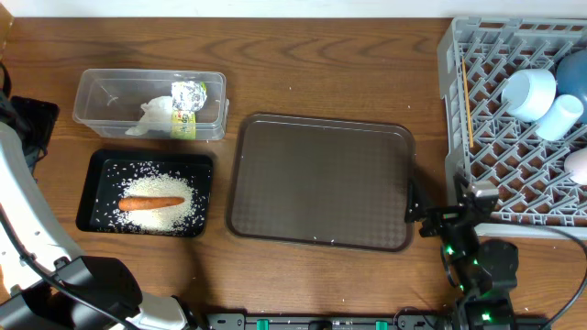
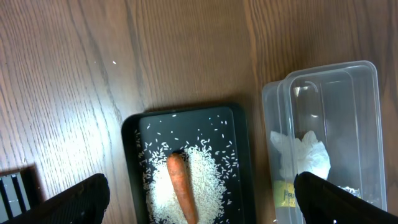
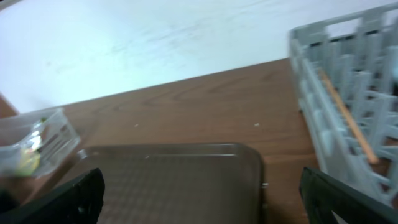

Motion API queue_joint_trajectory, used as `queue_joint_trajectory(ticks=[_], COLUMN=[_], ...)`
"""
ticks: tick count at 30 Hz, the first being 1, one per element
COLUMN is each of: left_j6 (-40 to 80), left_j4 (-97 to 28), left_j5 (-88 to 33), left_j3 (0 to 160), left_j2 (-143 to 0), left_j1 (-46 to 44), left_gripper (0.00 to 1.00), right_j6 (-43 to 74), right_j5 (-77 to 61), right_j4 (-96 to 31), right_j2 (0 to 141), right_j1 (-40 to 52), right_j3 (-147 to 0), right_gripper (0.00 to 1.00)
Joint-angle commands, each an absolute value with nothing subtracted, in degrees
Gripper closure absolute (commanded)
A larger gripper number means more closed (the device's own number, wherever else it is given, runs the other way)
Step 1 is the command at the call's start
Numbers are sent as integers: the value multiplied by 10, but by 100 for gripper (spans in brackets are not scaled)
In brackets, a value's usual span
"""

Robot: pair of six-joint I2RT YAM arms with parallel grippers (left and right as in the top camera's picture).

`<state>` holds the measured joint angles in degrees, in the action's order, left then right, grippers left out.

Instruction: Sort waste into correct bins and load items into the dishwasher rack

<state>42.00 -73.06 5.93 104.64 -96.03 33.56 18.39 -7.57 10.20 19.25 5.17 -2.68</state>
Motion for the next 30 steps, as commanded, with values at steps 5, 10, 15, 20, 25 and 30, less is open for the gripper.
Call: queue_joint_trajectory(ticks=[5, 10, 15, 20, 25, 30], left_j6=[421, 421, 421, 421, 421, 421], left_j4=[-731, -731, -731, -731, -731, -731], left_j5=[60, 60, 60, 60, 60, 60], left_j3=[1048, 1048, 1048, 1048, 1048, 1048], left_j2=[-962, -962, -962, -962, -962, -962], left_j1=[337, 337, 337, 337, 337, 337], left_gripper=[2, 2, 2, 2, 2, 2], right_j6=[173, 162, 110, 44, 6, 6], right_j5=[-94, -93, -93, -92, -81, -82], right_j4=[67, 1, -35, -36, -36, -36], right_j2=[128, 83, 38, 27, 21, 3], right_j1=[3, -28, -46, -60, -62, -64], right_j3=[-3, -3, -3, -3, -3, -3], right_gripper=[1, 1, 1, 1, 1, 1])
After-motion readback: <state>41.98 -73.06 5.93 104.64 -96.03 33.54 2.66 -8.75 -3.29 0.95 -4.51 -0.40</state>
